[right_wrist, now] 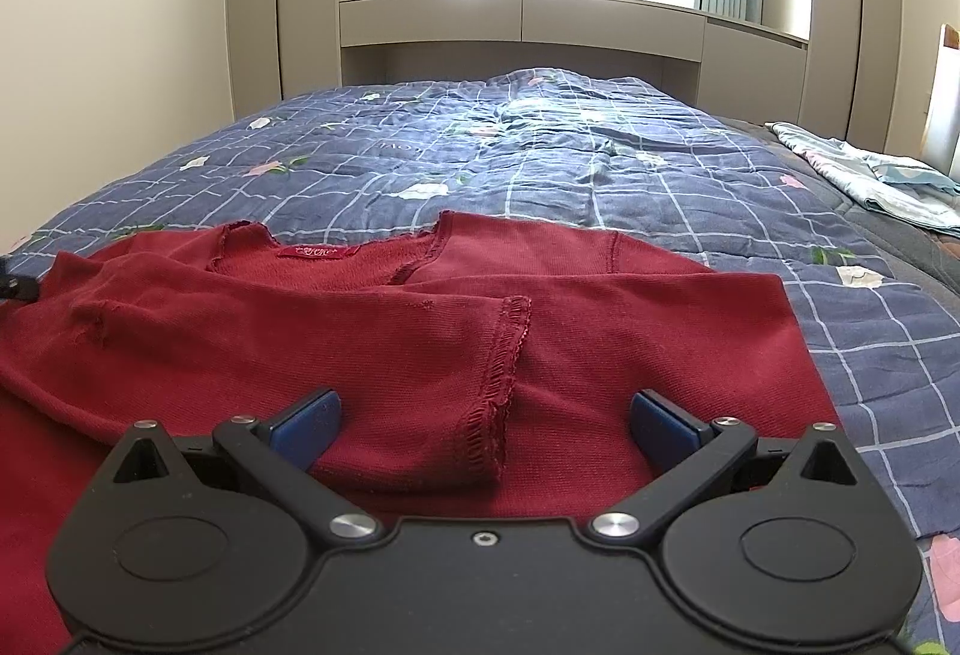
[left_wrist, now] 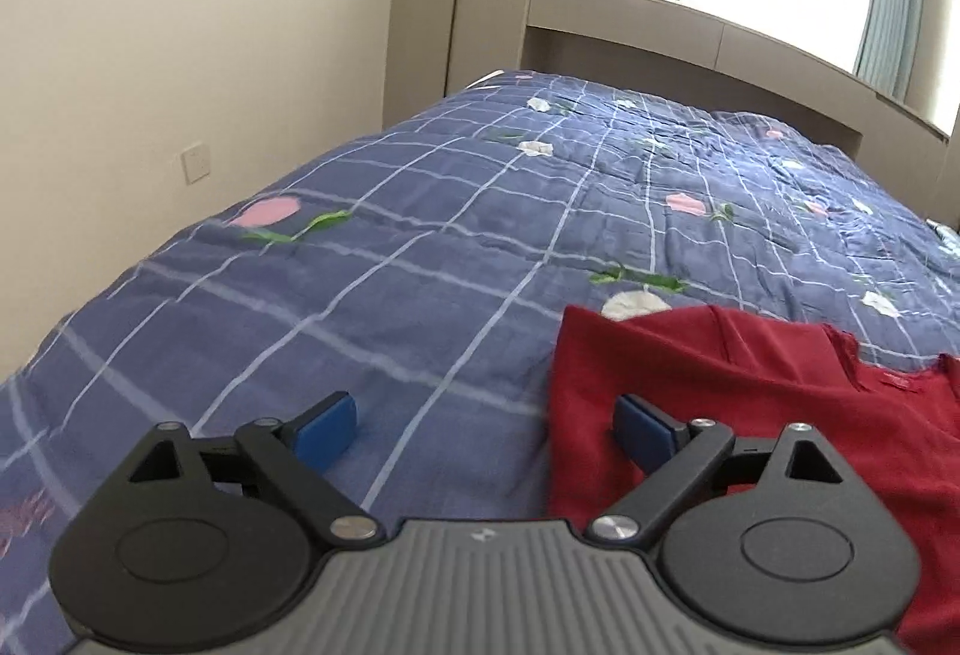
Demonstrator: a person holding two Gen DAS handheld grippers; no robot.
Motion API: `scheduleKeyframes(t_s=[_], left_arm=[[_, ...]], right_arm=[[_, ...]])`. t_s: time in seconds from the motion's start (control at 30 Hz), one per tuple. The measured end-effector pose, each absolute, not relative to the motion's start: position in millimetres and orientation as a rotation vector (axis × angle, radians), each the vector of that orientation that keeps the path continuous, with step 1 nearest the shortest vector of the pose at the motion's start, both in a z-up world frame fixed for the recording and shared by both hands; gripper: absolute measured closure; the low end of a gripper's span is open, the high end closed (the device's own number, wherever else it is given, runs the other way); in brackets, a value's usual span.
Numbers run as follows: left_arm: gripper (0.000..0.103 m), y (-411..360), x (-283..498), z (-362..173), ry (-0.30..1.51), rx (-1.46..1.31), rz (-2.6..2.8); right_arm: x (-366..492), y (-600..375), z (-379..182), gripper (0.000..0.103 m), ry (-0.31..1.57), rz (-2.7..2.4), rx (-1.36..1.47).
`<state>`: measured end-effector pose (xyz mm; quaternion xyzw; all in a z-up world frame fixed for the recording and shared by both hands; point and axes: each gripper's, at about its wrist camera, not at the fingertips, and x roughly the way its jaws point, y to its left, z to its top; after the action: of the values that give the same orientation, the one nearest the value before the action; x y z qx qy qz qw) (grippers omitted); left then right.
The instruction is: Fold small clothes
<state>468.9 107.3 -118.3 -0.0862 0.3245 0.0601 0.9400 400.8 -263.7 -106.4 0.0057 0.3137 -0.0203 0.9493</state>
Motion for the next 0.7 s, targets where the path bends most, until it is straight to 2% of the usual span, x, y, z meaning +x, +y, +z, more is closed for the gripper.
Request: scheduleKeyframes(t_s=[0.07, 0.27, 0.43, 0.6, 0.7], left_arm=[[0.002, 105.0, 447.0, -118.9, 0.656, -0.184, 0.094], [0.000, 98.7, 430.6, -123.5, 0.710, -0.177, 0.110], [0.000, 100.1, 427.0, -124.2, 0.697, -0.188, 0.128], [0.000, 122.8, 413.3, -125.9, 0.635, -0.338, 0.183], [0.000, 119.6, 415.3, -126.7, 0.656, -0.305, 0.205]], right_arm=[[400.8, -263.7, -106.4, 0.000, 0.638, -0.041, 0.012], [400.2, -263.7, -105.9, 0.000, 0.637, -0.042, 0.008], [393.9, -266.3, -102.4, 0.000, 0.608, -0.092, 0.015], [382.6, -283.0, -100.6, 0.000, 0.598, -0.148, 0.106], [376.4, -286.5, -100.9, 0.000, 0.605, -0.152, 0.131]])
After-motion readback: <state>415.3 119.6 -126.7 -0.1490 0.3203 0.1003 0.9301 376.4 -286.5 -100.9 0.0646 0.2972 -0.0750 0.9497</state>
